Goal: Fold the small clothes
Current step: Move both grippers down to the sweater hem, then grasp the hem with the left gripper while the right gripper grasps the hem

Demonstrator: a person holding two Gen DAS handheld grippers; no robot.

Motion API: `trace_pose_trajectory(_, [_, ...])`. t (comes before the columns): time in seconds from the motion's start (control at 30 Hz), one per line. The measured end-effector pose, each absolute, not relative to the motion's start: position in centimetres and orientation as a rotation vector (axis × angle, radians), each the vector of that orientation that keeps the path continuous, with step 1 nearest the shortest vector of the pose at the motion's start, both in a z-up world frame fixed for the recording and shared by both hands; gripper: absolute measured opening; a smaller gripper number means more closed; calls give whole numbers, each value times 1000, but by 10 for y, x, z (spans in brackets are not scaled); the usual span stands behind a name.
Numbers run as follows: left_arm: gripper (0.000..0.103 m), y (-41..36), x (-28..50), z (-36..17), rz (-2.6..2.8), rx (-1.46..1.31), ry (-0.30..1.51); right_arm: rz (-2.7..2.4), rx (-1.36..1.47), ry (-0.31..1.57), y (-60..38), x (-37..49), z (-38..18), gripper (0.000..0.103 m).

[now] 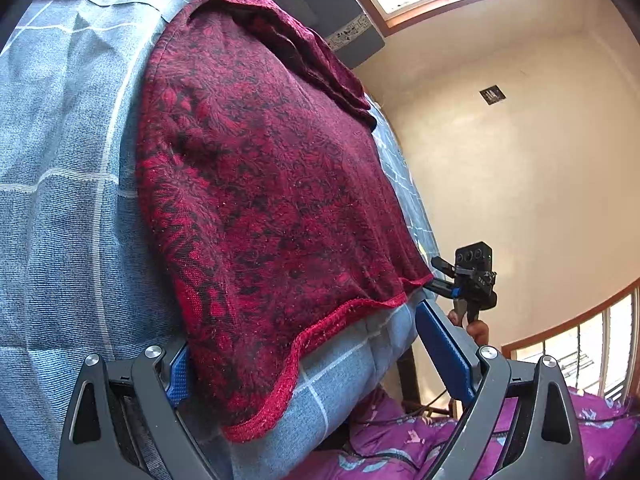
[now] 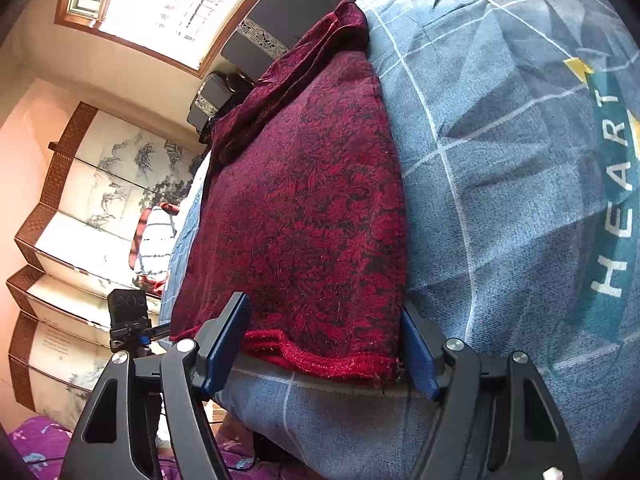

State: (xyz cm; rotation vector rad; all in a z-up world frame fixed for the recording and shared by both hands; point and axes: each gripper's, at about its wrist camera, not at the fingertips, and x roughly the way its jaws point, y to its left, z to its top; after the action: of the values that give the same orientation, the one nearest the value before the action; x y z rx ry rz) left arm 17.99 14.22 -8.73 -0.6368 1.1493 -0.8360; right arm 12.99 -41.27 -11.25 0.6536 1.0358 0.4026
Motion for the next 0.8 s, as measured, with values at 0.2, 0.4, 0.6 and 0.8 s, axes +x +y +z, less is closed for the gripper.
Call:
trace_pose_trajectory(0.2, [78, 139, 165, -81, -810, -596, 1124, 412, 655, 1056, -420, 132, -119, 15])
trace_pose_trajectory(0.4, [35, 133, 162, -93, -779, -533, 1195, 416, 624, 1062, -426, 131, -116, 16])
trace_pose_trajectory(0.6, [49, 152, 169, -98, -752, -667, 1191, 430, 648, 1107, -424, 136, -126, 23])
trace_pose_trajectory(0.8, [38, 146, 172, -84, -705, -555, 1172, 439, 595, 1096, -411, 138, -121, 18])
